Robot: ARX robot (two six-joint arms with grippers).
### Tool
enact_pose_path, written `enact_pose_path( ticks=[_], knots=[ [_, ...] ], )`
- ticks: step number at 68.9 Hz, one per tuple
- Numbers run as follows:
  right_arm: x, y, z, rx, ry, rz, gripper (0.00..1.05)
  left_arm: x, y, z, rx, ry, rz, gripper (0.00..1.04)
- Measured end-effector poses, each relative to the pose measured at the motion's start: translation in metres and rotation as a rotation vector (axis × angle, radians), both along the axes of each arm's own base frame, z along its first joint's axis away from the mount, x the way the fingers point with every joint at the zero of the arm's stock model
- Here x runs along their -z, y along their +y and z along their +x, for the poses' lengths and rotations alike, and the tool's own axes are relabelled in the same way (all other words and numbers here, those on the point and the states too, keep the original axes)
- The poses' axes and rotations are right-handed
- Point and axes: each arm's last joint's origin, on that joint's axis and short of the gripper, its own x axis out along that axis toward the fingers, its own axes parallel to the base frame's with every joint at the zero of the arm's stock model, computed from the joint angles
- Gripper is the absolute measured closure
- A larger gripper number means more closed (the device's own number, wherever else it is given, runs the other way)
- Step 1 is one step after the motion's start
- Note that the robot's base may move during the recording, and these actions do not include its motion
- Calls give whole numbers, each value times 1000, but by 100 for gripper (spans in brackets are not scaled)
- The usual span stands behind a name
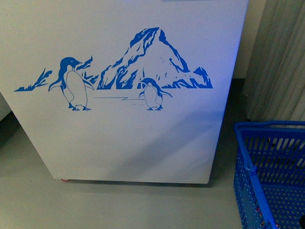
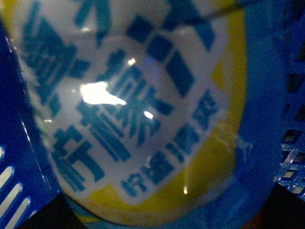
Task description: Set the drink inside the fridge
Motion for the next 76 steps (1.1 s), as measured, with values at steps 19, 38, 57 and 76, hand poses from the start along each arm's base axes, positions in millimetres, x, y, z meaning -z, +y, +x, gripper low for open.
enact_pose_path(
  ticks=[19, 38, 57, 76],
  knots=[
    [-51, -32, -1, 38, -101, -63, 58, 0, 0, 0, 0, 0, 0, 8],
    [-177, -41, 17, 23, -428, -60, 62, 0, 0, 0, 0, 0, 0, 8],
    [-380, -27, -8, 51, -988, 16, 63, 0, 0, 0, 0, 0, 0, 8],
    [-492, 9, -87, 2, -1351, 112, 63, 0, 0, 0, 0, 0, 0, 8]
  ],
)
